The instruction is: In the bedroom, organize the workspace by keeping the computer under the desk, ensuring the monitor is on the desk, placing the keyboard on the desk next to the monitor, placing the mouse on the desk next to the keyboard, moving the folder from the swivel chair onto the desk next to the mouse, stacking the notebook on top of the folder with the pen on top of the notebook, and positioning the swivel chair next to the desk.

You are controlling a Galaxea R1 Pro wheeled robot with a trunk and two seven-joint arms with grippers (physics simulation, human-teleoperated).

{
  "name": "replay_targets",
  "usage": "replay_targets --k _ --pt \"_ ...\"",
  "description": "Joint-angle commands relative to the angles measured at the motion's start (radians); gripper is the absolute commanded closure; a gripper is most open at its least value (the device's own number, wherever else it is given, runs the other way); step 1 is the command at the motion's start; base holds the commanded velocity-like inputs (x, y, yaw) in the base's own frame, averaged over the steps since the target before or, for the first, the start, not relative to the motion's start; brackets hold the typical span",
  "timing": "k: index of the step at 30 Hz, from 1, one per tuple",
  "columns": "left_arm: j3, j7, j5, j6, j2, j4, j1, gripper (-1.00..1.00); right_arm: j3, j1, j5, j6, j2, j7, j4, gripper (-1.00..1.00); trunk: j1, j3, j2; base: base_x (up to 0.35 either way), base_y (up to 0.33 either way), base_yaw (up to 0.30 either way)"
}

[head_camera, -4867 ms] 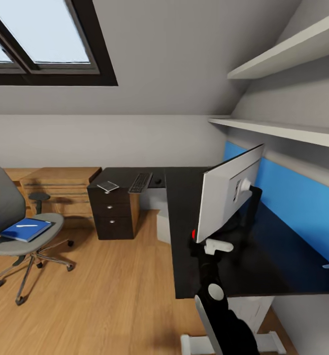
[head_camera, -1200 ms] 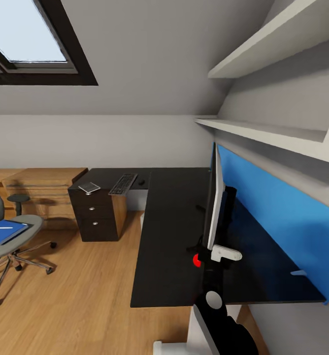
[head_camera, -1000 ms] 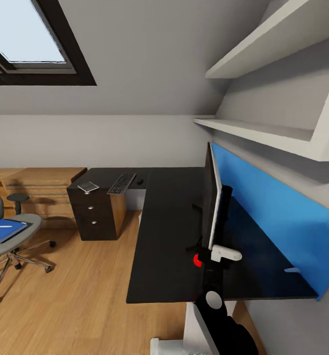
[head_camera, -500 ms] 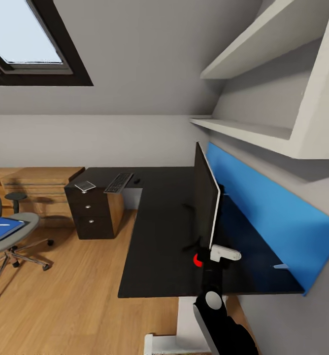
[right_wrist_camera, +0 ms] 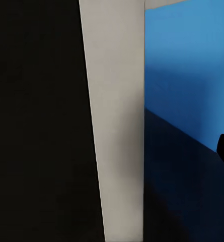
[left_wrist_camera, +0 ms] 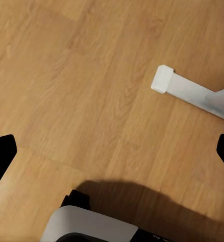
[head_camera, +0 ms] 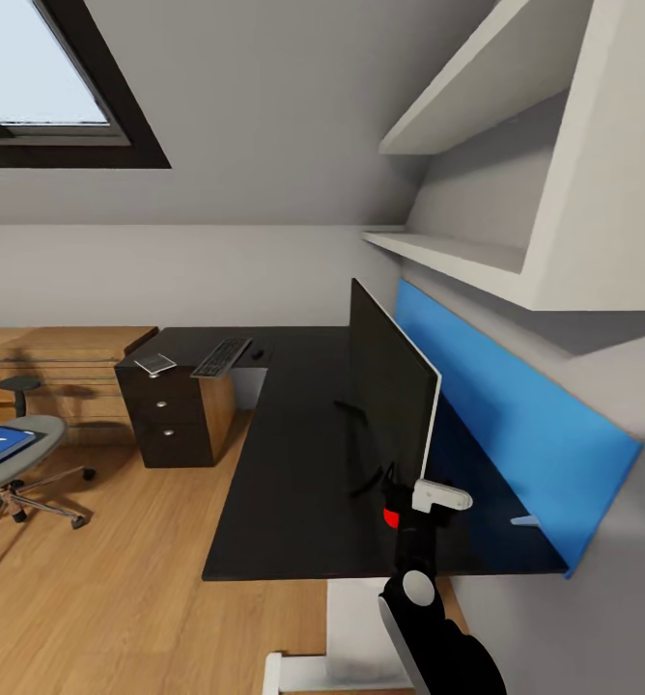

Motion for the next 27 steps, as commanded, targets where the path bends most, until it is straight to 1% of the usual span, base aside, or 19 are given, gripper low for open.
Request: replay_targets --k 1,13,19,27 --pt "0.003 -0.001 0.009 0.006 -0.001 -0.002 0.000 -1.00 0.001 -0.001 0.001 -0.003 0.000 -0.005 0.001 -1.00 0.000 -0.001 -0.001 0.000 -0.023 0.000" --pt "0.003 -0.001 0.009 0.006 0.000 -0.002 0.000 -1.00 0.003 -0.001 0.007 -0.003 0.000 -0.005 0.001 -1.00 0.000 -0.001 -0.001 0.000 -0.003 0.000" --pt "0.003 -0.001 0.010 0.006 0.000 -0.001 0.000 -1.00 0.003 -0.001 0.007 -0.003 0.000 -0.005 0.001 -1.00 0.000 -0.001 -0.001 -0.088 0.087 0.000" --pt "0.003 -0.001 0.010 0.006 0.000 -0.001 0.000 -1.00 0.004 -0.001 0.009 -0.004 0.000 -0.004 0.020 -1.00 0.000 -0.001 -0.001 -0.014 0.012 0.000"
